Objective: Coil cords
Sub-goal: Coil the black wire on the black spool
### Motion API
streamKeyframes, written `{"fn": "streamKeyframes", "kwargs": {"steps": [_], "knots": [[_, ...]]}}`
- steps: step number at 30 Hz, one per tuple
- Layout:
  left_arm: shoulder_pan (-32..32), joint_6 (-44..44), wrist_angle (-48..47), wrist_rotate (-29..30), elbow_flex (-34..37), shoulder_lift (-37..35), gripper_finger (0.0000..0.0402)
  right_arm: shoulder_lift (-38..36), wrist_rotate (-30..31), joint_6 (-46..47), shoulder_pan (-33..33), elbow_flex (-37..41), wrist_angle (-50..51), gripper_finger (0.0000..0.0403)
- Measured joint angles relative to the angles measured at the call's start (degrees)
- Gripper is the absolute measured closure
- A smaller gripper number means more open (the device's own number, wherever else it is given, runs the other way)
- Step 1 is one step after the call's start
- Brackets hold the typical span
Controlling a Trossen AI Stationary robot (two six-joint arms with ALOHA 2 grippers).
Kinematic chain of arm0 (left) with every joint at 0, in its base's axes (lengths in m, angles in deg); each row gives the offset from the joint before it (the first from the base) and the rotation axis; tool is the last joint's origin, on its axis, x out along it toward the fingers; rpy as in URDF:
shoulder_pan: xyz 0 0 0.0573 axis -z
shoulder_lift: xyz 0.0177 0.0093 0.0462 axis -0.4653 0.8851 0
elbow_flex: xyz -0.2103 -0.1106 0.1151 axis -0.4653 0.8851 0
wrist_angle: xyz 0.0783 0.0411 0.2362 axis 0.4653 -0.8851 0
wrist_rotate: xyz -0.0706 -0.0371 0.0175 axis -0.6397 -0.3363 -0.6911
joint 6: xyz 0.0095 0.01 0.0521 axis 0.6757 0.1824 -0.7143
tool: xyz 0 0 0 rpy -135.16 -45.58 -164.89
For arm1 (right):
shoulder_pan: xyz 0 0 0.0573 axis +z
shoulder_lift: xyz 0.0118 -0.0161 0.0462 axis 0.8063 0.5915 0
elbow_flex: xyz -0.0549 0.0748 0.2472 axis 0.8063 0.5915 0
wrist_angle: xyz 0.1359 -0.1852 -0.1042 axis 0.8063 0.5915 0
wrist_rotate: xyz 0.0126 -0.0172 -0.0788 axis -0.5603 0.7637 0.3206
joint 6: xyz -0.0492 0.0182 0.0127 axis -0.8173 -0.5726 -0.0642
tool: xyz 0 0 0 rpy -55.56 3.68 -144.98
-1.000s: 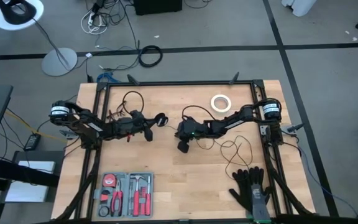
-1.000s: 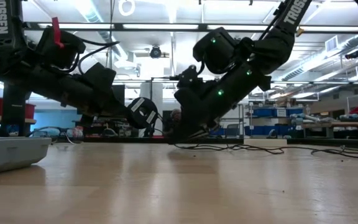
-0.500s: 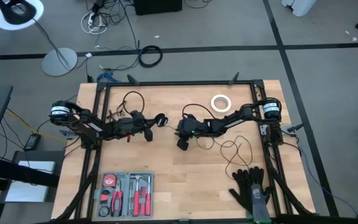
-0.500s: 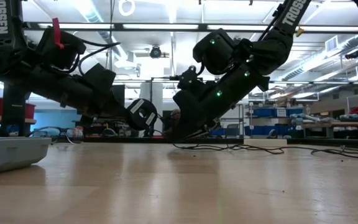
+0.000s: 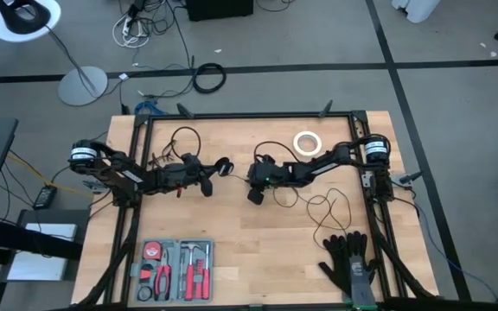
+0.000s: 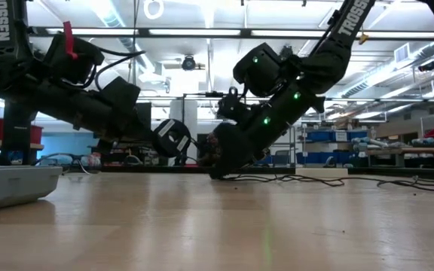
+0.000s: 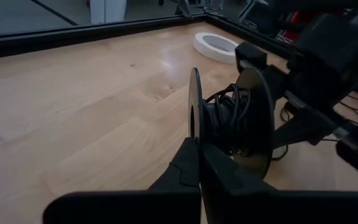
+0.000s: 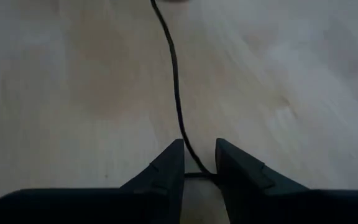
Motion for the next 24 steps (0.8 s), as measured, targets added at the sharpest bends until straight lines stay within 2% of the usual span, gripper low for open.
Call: {"fn": "streamKeyframes", "kwargs": {"steps": [5, 7, 9, 11, 14, 20, 24], "knots": [[0.0, 0.34, 0.68, -0.03, 0.0, 0.01, 0.0401, 2.87, 0.37, 1.3, 0.02, -0.23, -1.78, 0.0316], [0.0, 0.33, 0.9, -0.03, -0.06, 0.02, 0.0401, 3.49, 0.95, 3.63, 0.04, -0.28, -1.59, 0.0337], [0.0, 0.31, 0.9, -0.11, -0.09, 0.02, 0.0401, 3.71, 1.25, 4.62, 0.02, -0.34, -1.26, 0.0378], [0.0, 0.13, 0.69, -0.27, -0.09, 0.02, 0.0401, 2.96, 1.43, 4.83, 0.16, -0.36, -0.18, 0.0393], [0.0, 0.1, 0.2, -0.29, -0.09, 0.02, 0.0401, -0.18, 3.17, 5.86, 0.4, -0.21, 4.68, 0.0398], [0.04, -2.4, -0.92, -3.38, -0.37, 0.02, 0.0401, -11.38, 8.16, 7.36, 0.05, -0.06, 19.13, 0.0401], [0.04, -5.81, -2.58, -3.83, -0.65, -0.04, 0.0401, -17.26, 7.8, 7.48, -0.2, 0.18, 19.84, 0.0402]]}}
